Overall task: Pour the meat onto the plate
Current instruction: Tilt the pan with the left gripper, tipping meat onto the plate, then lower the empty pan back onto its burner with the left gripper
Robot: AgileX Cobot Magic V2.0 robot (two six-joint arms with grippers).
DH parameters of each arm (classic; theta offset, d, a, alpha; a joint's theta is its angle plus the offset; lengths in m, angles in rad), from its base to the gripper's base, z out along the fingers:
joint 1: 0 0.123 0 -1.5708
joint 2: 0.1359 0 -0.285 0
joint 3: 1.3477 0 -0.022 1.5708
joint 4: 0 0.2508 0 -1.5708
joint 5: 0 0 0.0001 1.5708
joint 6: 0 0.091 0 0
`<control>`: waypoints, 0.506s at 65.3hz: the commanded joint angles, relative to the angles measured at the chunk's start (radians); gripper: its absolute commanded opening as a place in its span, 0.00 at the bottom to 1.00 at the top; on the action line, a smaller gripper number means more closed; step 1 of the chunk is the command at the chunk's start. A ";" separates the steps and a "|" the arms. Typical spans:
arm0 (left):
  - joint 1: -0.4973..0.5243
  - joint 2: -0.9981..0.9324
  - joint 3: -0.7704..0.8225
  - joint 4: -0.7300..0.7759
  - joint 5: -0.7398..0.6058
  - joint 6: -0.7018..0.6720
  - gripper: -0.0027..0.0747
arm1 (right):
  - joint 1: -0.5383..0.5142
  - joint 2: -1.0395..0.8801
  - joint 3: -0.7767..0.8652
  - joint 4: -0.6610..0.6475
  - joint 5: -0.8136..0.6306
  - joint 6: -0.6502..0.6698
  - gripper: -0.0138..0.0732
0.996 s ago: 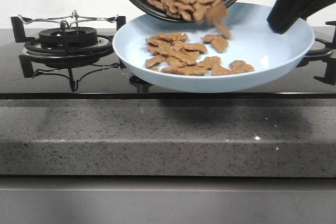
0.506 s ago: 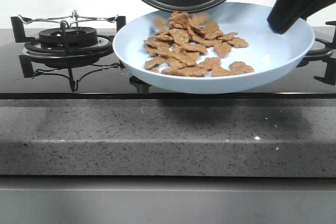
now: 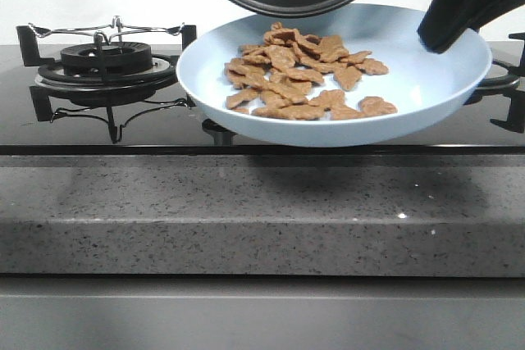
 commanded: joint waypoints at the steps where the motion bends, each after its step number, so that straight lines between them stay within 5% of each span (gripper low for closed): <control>1: 0.021 -0.026 -0.039 -0.096 -0.042 -0.141 0.01 | 0.003 -0.033 -0.027 0.025 -0.037 -0.007 0.08; 33: 0.292 0.041 -0.039 -0.123 -0.212 -0.886 0.01 | 0.003 -0.033 -0.027 0.025 -0.037 -0.007 0.08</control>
